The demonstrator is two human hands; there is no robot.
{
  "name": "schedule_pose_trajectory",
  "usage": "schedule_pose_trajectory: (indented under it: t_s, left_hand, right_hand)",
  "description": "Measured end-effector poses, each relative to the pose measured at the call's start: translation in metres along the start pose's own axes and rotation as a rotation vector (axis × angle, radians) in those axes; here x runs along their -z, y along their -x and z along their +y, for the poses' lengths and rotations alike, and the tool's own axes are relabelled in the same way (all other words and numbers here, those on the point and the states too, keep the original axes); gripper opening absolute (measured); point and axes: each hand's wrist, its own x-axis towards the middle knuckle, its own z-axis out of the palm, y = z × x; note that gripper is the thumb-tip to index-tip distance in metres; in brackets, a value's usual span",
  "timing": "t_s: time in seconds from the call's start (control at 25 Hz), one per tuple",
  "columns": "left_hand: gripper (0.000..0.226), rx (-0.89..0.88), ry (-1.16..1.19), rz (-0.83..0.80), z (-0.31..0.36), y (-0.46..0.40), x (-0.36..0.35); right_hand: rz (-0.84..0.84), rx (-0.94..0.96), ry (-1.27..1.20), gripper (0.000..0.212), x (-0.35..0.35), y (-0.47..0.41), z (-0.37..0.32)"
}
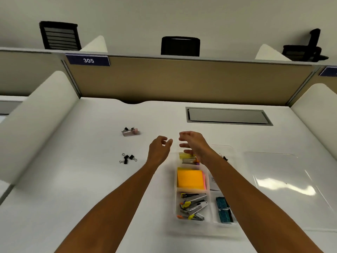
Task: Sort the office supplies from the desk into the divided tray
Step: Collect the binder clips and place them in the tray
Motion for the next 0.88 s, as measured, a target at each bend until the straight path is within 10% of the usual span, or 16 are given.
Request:
schedule_pose_trajectory:
  t_s: [0.36, 0.88]
  left_hand:
    - [0.053, 0.124, -0.276, 0.33, -0.12, -0.005, 0.059]
    - [0.052, -0.177, -0.417, 0.133, -0.18, -0.022, 0.067]
  right_hand:
    - [-0.17, 0.07, 0.28, 0.027, -0.087, -0.042, -0.012]
    - [-0.21, 0.298, 0.75, 0.048, -0.187, -0.119, 0.006]
